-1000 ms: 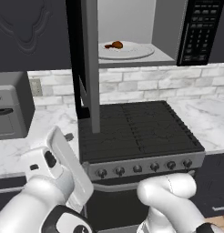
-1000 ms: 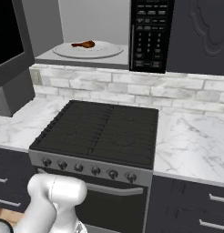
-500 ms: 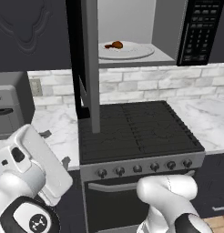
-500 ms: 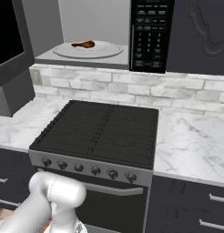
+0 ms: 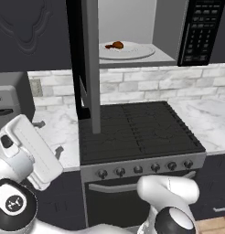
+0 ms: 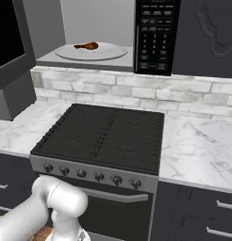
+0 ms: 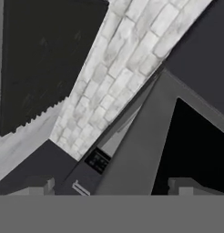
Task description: Transport the chicken drumstick from the fridge to the microwave and turn on the microwave.
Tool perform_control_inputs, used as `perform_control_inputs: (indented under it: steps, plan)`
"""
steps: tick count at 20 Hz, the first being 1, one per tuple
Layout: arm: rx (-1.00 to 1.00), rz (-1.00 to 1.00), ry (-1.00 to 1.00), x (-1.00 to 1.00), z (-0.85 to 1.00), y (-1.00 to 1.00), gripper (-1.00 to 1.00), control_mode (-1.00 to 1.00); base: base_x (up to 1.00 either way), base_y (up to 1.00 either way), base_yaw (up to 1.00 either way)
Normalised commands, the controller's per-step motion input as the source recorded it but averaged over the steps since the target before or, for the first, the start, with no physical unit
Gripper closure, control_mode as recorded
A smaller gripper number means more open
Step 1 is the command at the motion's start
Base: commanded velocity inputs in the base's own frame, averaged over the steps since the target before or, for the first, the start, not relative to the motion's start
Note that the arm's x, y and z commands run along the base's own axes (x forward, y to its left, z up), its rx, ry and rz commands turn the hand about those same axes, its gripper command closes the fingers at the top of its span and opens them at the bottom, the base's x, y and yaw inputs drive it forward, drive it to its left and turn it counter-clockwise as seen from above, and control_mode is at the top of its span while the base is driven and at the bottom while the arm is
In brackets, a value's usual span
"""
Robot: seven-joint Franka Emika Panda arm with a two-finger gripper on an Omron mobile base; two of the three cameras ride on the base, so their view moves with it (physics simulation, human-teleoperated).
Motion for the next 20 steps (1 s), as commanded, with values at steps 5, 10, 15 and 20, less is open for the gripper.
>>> perform_control_inputs:
  steps: [5, 10, 15, 20]
  plan:
    - [-0.05, -0.09, -0.06, 0.34, 0.00, 0.03, -1.00, -1.00, 0.00, 0.00, 0.00]
    - [-0.05, -0.08, -0.10, 0.27, 0.00, 0.00, -1.00, -1.00, 0.00, 0.00, 0.00]
    - [-0.04, -0.10, -0.14, 0.21, 0.04, 0.00, -1.00, -1.00, 0.00, 0.00, 0.00]
    - [-0.03, -0.09, -0.13, 0.25, 0.02, 0.00, -1.00, -1.00, 0.00, 0.00, 0.00]
